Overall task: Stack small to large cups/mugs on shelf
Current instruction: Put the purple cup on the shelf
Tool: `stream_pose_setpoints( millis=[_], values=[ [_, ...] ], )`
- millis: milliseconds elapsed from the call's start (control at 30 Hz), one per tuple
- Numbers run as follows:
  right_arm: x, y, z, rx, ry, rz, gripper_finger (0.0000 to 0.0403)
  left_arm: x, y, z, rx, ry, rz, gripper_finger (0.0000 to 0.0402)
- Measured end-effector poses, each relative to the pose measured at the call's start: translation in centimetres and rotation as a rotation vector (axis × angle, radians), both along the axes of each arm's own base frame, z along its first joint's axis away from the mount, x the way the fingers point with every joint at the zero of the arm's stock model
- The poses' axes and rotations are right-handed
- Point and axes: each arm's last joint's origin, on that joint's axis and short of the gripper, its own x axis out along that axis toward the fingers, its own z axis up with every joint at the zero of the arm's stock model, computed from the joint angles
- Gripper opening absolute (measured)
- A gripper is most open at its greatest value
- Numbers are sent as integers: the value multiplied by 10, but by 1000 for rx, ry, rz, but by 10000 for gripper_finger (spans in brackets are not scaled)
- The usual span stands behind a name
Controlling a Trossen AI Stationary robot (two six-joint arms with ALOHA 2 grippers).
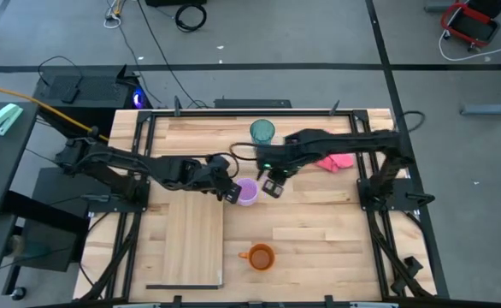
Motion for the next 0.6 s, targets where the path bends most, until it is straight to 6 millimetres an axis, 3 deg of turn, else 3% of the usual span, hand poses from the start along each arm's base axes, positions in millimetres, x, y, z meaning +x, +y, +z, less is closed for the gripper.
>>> stream_pose_setpoints(
  millis=[200,300,467,600],
  values=[
    [-52,43,51,-29,-194,41,97,5,9,-20,-60,104,62,79],
    [-75,62,67,-50,-274,48,97,6,13,-28,-101,151,94,79],
    [-103,79,81,-68,-354,23,97,9,19,-37,-125,178,122,88],
    [-112,86,81,-84,-342,10,97,15,21,-38,-133,146,128,95]
  ],
)
